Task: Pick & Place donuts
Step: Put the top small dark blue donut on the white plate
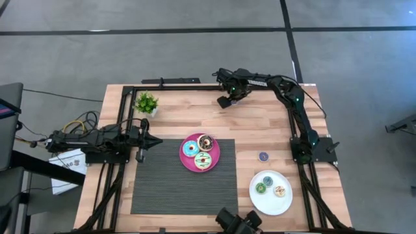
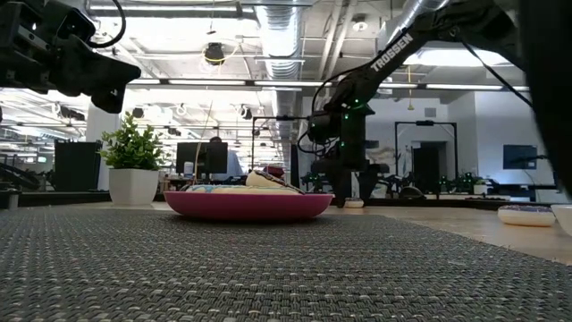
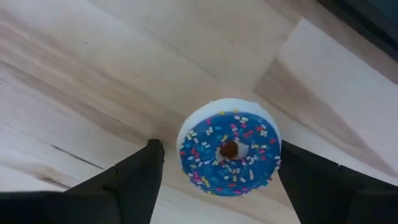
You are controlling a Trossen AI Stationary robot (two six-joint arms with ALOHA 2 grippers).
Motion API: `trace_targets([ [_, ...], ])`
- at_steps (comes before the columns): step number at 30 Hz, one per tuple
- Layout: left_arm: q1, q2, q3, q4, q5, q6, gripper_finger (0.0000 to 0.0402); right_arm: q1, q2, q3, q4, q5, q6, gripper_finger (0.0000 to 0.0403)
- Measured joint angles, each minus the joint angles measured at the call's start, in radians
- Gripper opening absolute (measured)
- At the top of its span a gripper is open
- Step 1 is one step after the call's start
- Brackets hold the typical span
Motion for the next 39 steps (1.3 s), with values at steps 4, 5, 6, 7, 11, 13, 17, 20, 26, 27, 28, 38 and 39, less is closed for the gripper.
trace_targets([
  [4,0.0,0.0,0.0,0.0,0.0,0.0,0.0,0.003,-0.001,-0.001,0.013,0.002,0.021,0.0277],
  [5,0.0,0.0,0.0,0.0,0.0,0.0,0.0,0.001,-0.002,-0.002,0.015,0.002,0.026,0.0272],
  [6,0.0,0.0,0.0,0.0,0.0,0.0,0.0,-0.001,-0.007,-0.003,0.015,0.002,0.027,0.0268],
  [7,0.0,0.0,0.0,0.0,0.0,0.0,0.0,-0.004,-0.008,-0.003,0.015,0.002,0.029,0.0263],
  [11,0.0,0.0,0.0,0.0,0.0,0.0,0.0,-0.007,-0.008,-0.003,0.011,0.001,0.039,0.0239],
  [13,0.0,0.0,0.0,0.0,0.0,0.0,0.0,-0.008,-0.006,-0.003,0.003,0.001,0.04,0.0225],
  [17,0.0,0.0,0.0,0.0,-0.001,0.0,0.0,-0.005,-0.007,-0.004,0.001,0.001,0.04,0.0198],
  [20,0.0,0.0,0.0,0.0,-0.001,0.0,0.0,0.0,-0.007,-0.003,-0.003,0.002,0.049,0.0183],
  [26,0.0,0.0,0.0,0.0,-0.001,0.0,0.0,0.011,-0.033,-0.008,-0.017,-0.004,0.071,0.017],
  [27,0.0,0.0,0.0,0.0,-0.001,0.0,0.0,0.015,-0.045,-0.01,-0.018,-0.001,0.08,0.017],
  [28,0.0,0.0,0.0,0.0,-0.001,0.0,0.0,0.017,-0.064,-0.013,-0.03,-0.001,0.082,0.017],
  [38,0.0,0.0,0.0,0.0,0.0,0.0,0.0,0.085,-0.28,-0.009,-0.147,0.051,0.182,0.0163],
  [39,0.0,0.0,0.0,0.0,0.0,0.0,0.0,0.103,-0.305,-0.017,-0.155,0.058,0.192,0.0162],
])
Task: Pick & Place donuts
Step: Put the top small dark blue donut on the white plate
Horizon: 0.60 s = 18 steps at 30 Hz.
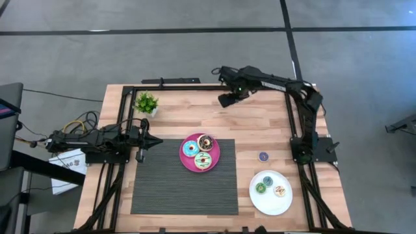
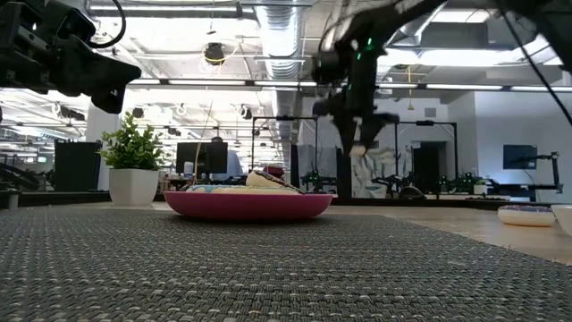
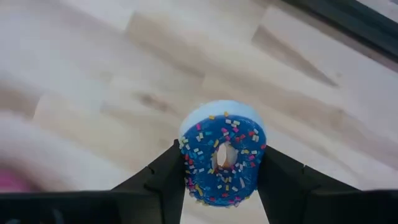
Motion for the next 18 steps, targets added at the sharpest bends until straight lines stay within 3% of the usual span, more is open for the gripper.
trace_targets([
  [3,0.0,0.0,0.0,0.0,0.0,0.0,0.0,0.064,-0.079,-0.072,0.003,0.024,0.036,0.0159],
  [8,0.0,0.0,0.0,0.0,0.0,0.0,0.0,0.189,-0.254,-0.307,0.054,0.045,0.186,0.015],
  [14,0.0,0.0,0.0,0.0,0.0,0.0,0.0,0.376,-0.488,-0.592,0.105,0.048,0.458,0.0137],
  [18,0.0,0.0,0.0,0.0,0.0,0.0,0.0,0.525,-0.617,-0.71,0.1,0.048,0.66,0.0133],
])
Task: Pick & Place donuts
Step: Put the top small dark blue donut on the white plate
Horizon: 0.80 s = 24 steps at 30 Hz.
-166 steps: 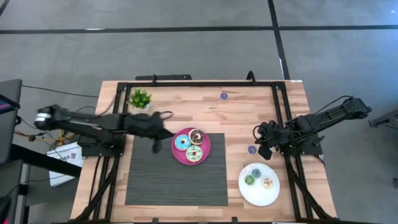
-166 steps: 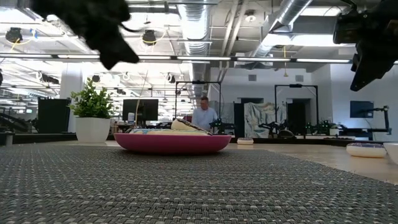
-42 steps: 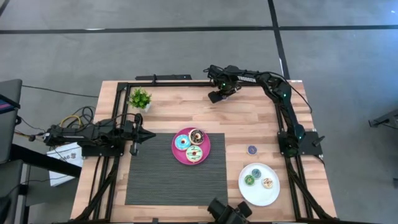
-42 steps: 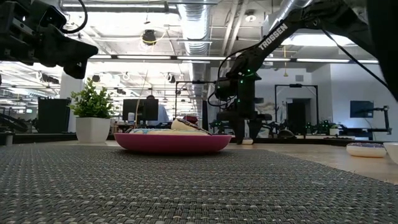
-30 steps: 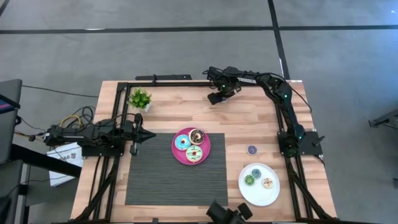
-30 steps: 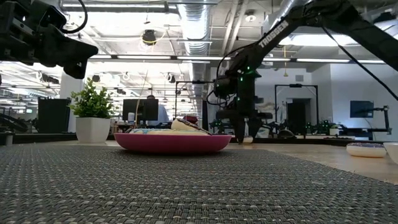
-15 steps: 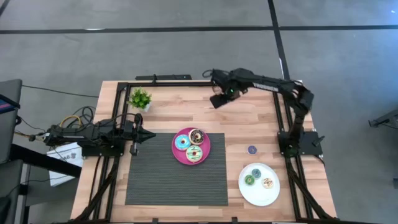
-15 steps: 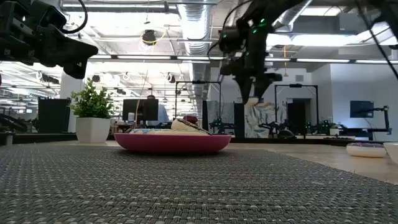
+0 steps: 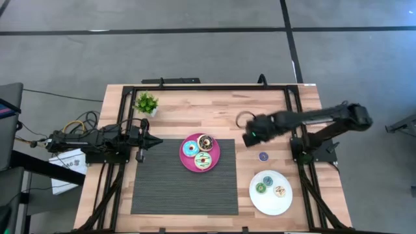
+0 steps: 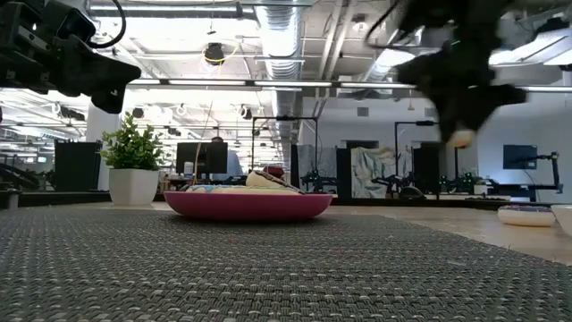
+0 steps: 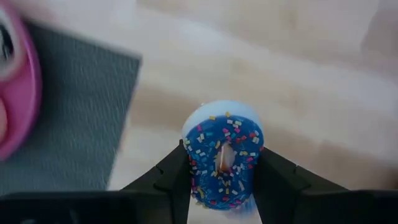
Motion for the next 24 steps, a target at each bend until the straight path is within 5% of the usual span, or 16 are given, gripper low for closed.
trace_targets([
  [11,0.0,0.0,0.0,0.0,0.0,0.0,0.0,0.501,-0.108,-0.109,-0.046,-0.005,0.381,0.0141],
  [24,0.0,0.0,0.0,0.0,-0.001,0.0,0.0,0.913,0.037,-0.108,0.09,-0.009,0.675,0.0134],
])
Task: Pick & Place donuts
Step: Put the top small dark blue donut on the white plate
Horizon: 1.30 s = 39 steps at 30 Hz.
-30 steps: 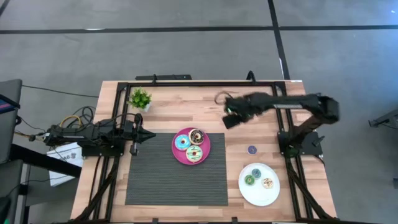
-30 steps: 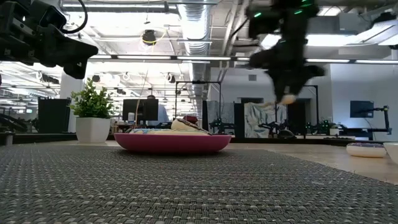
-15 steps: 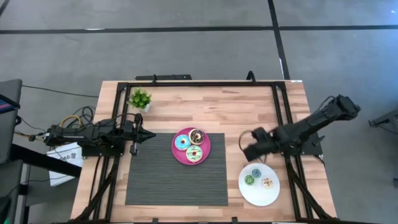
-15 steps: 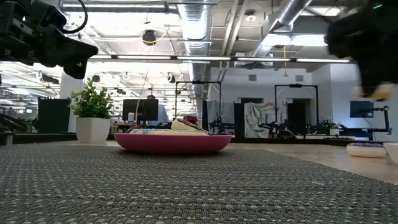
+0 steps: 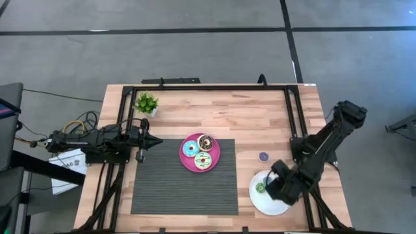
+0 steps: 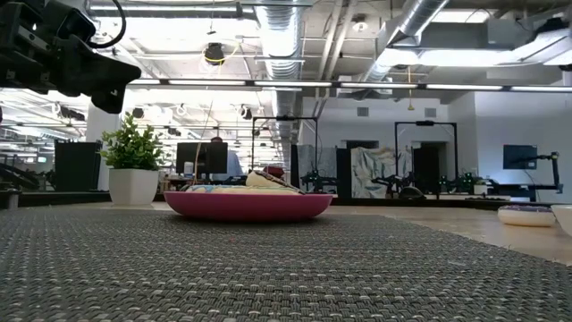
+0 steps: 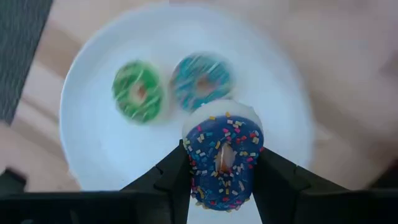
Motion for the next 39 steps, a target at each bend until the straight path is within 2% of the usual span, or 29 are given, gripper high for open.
trace_targets([
  [7,0.0,0.0,0.0,0.0,0.0,0.0,0.0,0.038,0.134,0.007,0.178,-0.021,0.047,0.0132],
  [18,0.0,0.0,0.0,0.0,0.0,0.0,0.0,0.022,0.332,0.098,0.181,-0.05,0.041,0.0132],
  [28,0.0,0.0,0.0,0.0,0.0,0.0,0.0,0.022,0.345,0.11,0.181,-0.049,0.039,0.0141],
  [39,0.0,0.0,0.0,0.0,0.001,0.0,0.0,0.022,0.345,0.109,0.184,-0.056,0.039,0.0209],
])
